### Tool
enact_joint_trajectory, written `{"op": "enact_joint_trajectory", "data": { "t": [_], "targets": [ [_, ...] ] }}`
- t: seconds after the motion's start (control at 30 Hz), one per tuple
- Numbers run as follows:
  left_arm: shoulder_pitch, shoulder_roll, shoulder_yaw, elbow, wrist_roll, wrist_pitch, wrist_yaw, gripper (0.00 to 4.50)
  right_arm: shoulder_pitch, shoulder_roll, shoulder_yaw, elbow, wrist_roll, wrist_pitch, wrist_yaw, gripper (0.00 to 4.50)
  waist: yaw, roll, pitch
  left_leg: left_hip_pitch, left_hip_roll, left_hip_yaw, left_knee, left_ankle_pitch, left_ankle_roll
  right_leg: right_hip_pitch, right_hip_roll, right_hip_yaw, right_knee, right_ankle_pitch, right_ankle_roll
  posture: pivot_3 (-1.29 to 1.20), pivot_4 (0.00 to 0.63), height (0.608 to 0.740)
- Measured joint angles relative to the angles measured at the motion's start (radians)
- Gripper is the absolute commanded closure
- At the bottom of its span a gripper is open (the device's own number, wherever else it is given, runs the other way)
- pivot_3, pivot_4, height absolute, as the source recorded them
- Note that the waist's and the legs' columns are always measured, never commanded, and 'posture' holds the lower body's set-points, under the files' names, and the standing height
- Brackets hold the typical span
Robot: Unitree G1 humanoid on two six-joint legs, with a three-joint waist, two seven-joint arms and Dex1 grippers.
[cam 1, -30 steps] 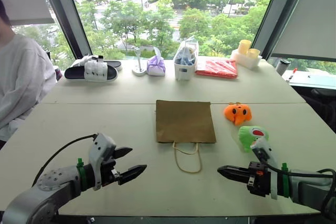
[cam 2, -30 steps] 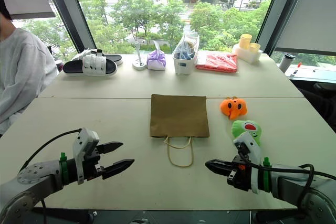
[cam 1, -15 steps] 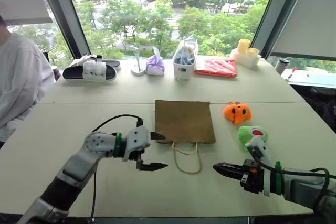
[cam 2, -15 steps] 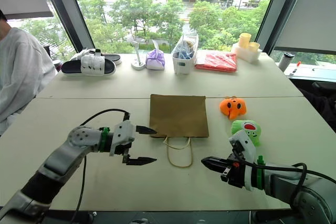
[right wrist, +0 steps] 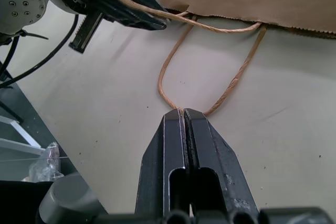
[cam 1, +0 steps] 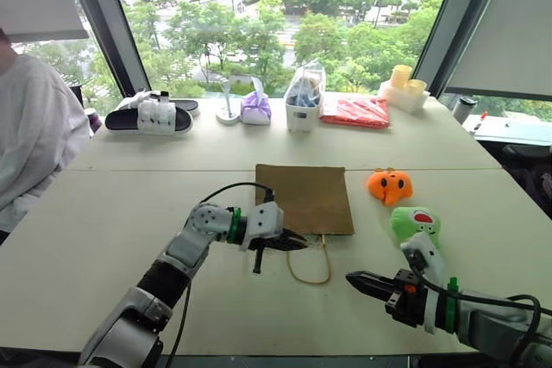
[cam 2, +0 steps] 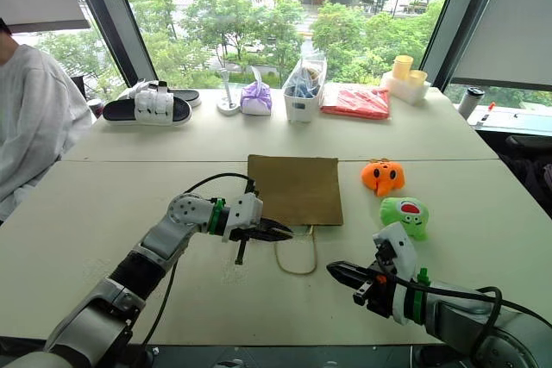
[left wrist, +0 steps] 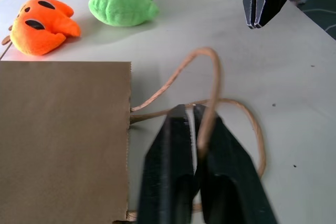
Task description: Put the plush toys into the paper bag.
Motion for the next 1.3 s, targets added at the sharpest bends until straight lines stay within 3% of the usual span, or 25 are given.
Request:
{"op": "enact_joint_trajectory", "data": {
  "t": [0.2, 0.37, 0.5, 0.77, 1.1, 1.3],
  "targets": [
    [-0.127, -0.104, 0.160, -0.041, -0.143, 0.376, 0.168, 4.47, -0.105, 0.086, 0.097, -0.006, -0.077, -0.053, -0.088, 4.50, -0.002, -0.001, 0.001, -0.001, -0.001, -0.004, 0.006, 0.000, 0.000, 0.000, 0.000, -0.001, 0.007, 0.000, 0.003, 0.00, 0.150, 0.740],
    [-0.169, -0.099, 0.256, -0.197, -0.264, 0.643, 0.264, 4.47, -0.159, 0.137, 0.160, -0.004, -0.150, -0.083, -0.136, 4.50, -0.022, 0.000, 0.000, 0.001, -0.001, -0.006, 0.005, 0.000, 0.000, 0.000, 0.001, -0.001, 0.009, 0.000, 0.003, 0.00, 0.150, 0.740],
    [-0.147, -0.120, 0.278, -0.319, -0.358, 0.792, 0.315, 4.47, -0.315, 0.237, 0.238, 0.086, -0.270, -0.161, -0.188, 4.50, -0.037, -0.001, 0.000, 0.001, -0.001, -0.007, 0.006, 0.001, -0.002, -0.001, 0.002, 0.000, 0.010, 0.000, 0.003, 0.00, 0.150, 0.740],
    [-0.091, -0.145, 0.288, -0.357, -0.391, 0.839, 0.391, 4.47, -0.451, 0.331, 0.335, 0.353, -0.474, -0.287, -0.187, 4.50, -0.032, 0.000, 0.000, 0.000, -0.001, -0.006, 0.005, 0.002, -0.004, -0.001, 0.002, 0.000, 0.010, 0.000, 0.002, 0.00, 0.150, 0.740],
    [-0.091, -0.143, 0.313, -0.356, -0.410, 0.837, 0.423, 4.47, -0.418, 0.314, 0.281, 0.340, -0.494, -0.293, -0.123, 4.50, -0.033, 0.000, 0.000, 0.001, -0.001, -0.005, 0.003, 0.004, -0.007, -0.002, 0.003, 0.000, 0.010, 0.000, 0.002, 0.00, 0.150, 0.740],
    [-0.090, -0.143, 0.306, -0.355, -0.430, 0.840, 0.385, 4.47, -0.532, 0.391, 0.351, 0.553, -0.579, -0.339, -0.097, 4.50, -0.052, 0.000, 0.000, 0.001, 0.000, -0.005, 0.003, 0.004, -0.008, -0.002, 0.003, 0.000, 0.011, 0.001, 0.001, 0.00, 0.150, 0.740]
  ]
}}
